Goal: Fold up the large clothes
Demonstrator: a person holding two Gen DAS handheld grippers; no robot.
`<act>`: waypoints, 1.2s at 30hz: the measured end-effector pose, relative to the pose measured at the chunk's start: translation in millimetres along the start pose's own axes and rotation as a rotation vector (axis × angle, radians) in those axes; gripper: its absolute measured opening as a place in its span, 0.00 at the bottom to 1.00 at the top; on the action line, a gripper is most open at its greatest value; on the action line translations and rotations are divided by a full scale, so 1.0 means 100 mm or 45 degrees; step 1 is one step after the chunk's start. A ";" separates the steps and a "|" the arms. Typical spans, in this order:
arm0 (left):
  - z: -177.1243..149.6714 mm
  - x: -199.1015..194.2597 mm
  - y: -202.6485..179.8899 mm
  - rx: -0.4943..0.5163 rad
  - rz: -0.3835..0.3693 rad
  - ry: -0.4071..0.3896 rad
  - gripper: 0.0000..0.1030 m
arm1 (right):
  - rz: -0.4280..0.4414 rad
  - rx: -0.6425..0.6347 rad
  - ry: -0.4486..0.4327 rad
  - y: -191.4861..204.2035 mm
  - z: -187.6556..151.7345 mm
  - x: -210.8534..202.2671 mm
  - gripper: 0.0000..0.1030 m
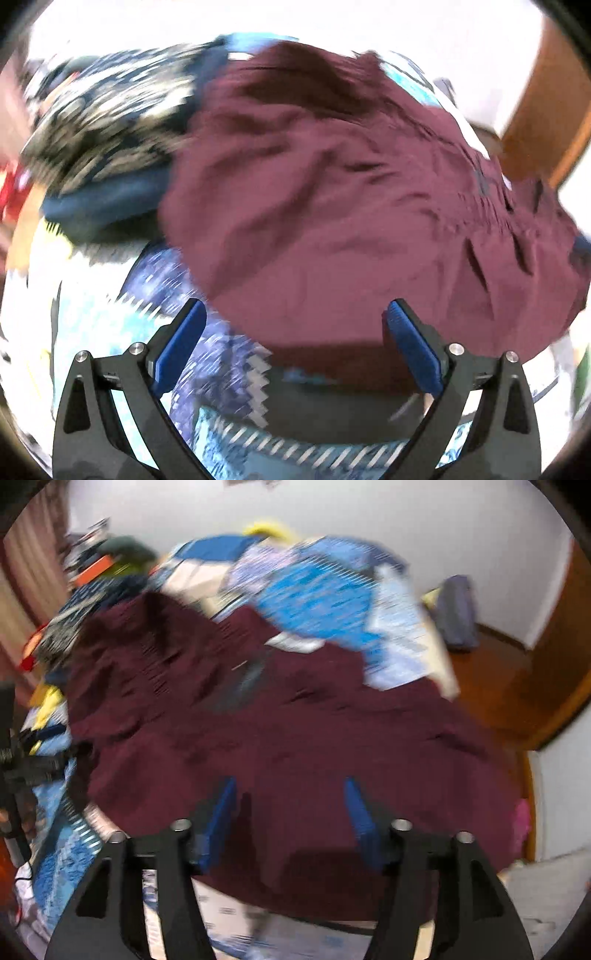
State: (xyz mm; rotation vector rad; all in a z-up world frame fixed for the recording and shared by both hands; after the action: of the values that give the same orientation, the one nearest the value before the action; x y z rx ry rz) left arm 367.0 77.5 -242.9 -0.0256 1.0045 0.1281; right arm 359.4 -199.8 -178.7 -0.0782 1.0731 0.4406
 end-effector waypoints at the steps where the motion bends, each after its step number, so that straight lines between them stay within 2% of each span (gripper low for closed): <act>1: -0.04 -0.06 0.14 -0.073 0.022 -0.034 0.96 | 0.005 -0.021 0.033 0.06 -0.04 0.10 0.59; 3: -0.13 -0.13 0.36 -0.165 0.074 -0.082 0.96 | -0.091 -0.089 0.088 0.19 -0.17 0.35 0.59; 5: -0.19 -0.08 0.53 -0.240 0.057 -0.082 0.96 | -0.157 -0.128 0.057 0.24 -0.24 0.42 0.60; 10: -0.33 0.33 0.76 -0.520 -0.276 0.101 0.96 | -0.129 -0.044 0.046 0.12 -0.25 0.40 0.63; 13: -0.38 0.52 0.74 -0.661 -0.479 0.123 0.96 | -0.113 -0.014 0.036 0.08 -0.24 0.41 0.65; 14: -0.37 0.54 0.73 -0.679 -0.500 0.112 0.96 | -0.116 -0.012 0.029 0.07 -0.24 0.42 0.65; 16: -0.27 0.54 0.70 -0.670 -0.508 0.055 0.95 | -0.128 -0.013 0.014 0.11 -0.27 0.44 0.65; 20: 0.00 0.61 0.62 -0.606 -0.541 0.006 0.86 | -0.153 -0.017 -0.009 0.14 -0.30 0.43 0.66; 23: 0.14 0.71 0.64 -0.610 -0.512 -0.023 0.85 | -0.142 -0.003 -0.008 0.13 -0.30 0.43 0.66; 27: 0.12 0.75 0.69 -0.671 -0.470 -0.105 0.84 | -0.142 -0.003 -0.012 0.14 -0.31 0.42 0.67; 30: 0.11 0.69 0.62 -0.675 -0.412 -0.128 0.73 | -0.145 -0.006 -0.012 0.14 -0.32 0.40 0.67; 32: 0.13 0.63 0.66 -0.705 -0.414 -0.134 0.57 | -0.159 -0.017 -0.010 0.16 -0.33 0.38 0.67; 34: 0.12 0.53 0.67 -0.730 -0.411 -0.143 0.49 | -0.175 -0.036 -0.005 0.18 -0.36 0.34 0.67; 36: 0.13 0.39 0.69 -0.697 -0.378 -0.167 0.43 | -0.195 -0.063 0.009 0.19 -0.39 0.30 0.67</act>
State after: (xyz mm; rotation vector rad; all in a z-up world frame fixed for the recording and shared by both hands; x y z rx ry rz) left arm 390.7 150.4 -266.1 -0.6555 0.8002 0.1272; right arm 331.5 -183.7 -221.1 -0.2042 1.0548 0.3287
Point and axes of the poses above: each gripper's, at about its wrist camera, not at the fingertips, and x roughly the way its jaws point, y to its left, z to its top, the point moved 2 cm from there along x, roughly the way its jaws point, and after that the axes turned 7 degrees about x, right-handed, at the moved point
